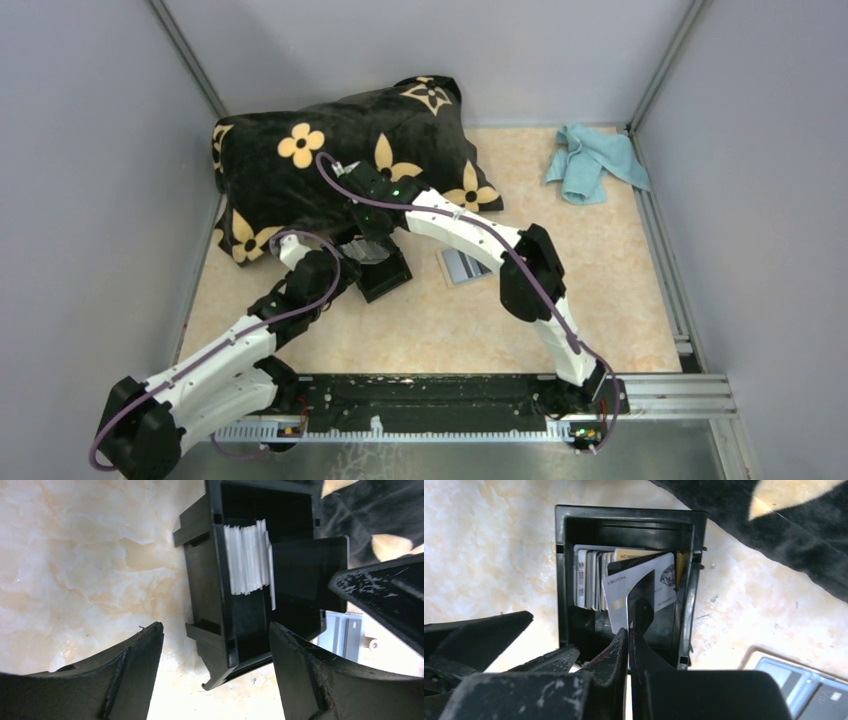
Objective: Put the credit cards into the card holder
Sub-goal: Pick up the credit card from the storage box.
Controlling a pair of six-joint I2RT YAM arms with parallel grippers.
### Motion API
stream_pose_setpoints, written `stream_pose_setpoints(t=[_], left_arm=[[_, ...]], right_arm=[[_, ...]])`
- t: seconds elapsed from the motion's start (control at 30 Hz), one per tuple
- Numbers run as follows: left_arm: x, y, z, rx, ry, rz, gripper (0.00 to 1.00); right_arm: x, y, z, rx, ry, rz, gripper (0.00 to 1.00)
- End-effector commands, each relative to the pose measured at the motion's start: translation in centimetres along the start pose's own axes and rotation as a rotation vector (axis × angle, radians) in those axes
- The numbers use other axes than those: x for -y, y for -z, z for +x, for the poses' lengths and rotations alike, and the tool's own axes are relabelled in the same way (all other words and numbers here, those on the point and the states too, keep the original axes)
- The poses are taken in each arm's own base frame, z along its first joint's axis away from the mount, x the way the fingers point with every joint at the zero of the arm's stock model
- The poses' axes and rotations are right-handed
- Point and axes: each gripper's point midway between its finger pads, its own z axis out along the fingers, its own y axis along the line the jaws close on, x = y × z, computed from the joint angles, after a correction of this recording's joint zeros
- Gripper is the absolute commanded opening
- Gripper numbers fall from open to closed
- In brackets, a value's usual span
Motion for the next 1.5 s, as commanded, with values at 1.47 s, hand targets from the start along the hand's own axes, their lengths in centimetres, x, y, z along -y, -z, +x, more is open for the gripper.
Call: stream_pose_setpoints(t=[1.47], left_arm=[[18.3,11.5,6.6,-0.403,-0.462,1.318,0.79]], right_arm=[[3.8,19.9,12.3,0.211,-0.126,-0.395,0.00]])
